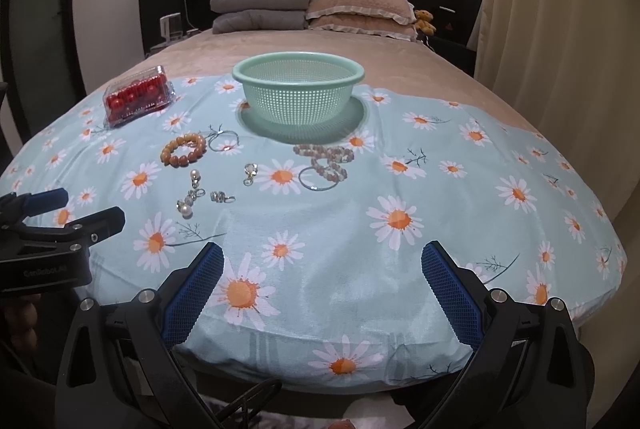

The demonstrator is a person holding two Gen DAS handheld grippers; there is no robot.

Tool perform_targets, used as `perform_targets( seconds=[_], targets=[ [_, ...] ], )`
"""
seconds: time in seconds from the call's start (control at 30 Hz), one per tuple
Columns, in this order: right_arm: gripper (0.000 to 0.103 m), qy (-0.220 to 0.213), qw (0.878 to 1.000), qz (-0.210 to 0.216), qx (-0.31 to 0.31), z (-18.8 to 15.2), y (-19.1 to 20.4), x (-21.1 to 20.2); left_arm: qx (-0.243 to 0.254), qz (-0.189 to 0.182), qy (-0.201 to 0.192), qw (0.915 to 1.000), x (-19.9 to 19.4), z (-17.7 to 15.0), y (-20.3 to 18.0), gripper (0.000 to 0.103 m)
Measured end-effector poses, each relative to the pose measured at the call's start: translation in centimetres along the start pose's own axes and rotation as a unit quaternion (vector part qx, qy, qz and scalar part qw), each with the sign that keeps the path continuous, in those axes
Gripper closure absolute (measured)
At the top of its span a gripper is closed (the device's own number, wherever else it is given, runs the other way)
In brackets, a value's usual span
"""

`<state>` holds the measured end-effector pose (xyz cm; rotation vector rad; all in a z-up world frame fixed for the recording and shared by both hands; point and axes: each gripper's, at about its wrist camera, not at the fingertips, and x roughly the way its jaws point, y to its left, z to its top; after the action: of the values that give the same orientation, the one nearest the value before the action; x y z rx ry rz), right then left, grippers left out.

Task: Organize jewelry
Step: 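Move the left tool toward the peach bead bracelet while the right tool approaches the pink bead necklace, then close the left tool on the peach bracelet while the right tool grasps the pink necklace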

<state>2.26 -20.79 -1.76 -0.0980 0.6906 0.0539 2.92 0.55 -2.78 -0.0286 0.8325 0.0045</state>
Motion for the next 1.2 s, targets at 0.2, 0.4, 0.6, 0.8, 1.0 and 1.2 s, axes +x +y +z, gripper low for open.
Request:
perform_targets(
  seconds=[0.2, 0.4, 0.6, 0.8, 1.0, 1.2],
  targets=[
    [0.008, 0.016, 1.000, 0.005, 0.001, 0.5, 0.1, 2.0, -0.004, 0.007, 0.015, 0.9998, 1.7, 0.5, 0.4, 0.006],
    [0.008, 0.024, 1.000, 0.001, 0.009, 1.2, -0.1, 4.5, -0.014, 0.017, 0.029, 0.9993, 3.7, 1.2, 1.2, 0.006],
    [0.008, 0.031, 0.999, -0.001, 0.003, 2.1, -0.2, 7.1, -0.019, 0.022, 0.044, 0.9986, 5.9, 2.1, 2.3, 0.006],
    [0.008, 0.055, 0.998, 0.023, -0.007, 3.8, -1.1, 10.1, -0.025, 0.015, 0.067, 0.9973, 8.0, 2.9, 3.4, 0.006],
    [0.008, 0.072, 0.996, 0.045, -0.016, 6.4, -2.2, 13.7, -0.013, 0.017, 0.070, 0.9973, 10.0, 5.3, 4.2, 0.006],
    [0.008, 0.077, 0.995, 0.048, -0.036, 9.8, -3.2, 17.4, 0.002, 0.011, 0.072, 0.9973, 12.0, 8.0, 4.5, 0.006]
  ],
)
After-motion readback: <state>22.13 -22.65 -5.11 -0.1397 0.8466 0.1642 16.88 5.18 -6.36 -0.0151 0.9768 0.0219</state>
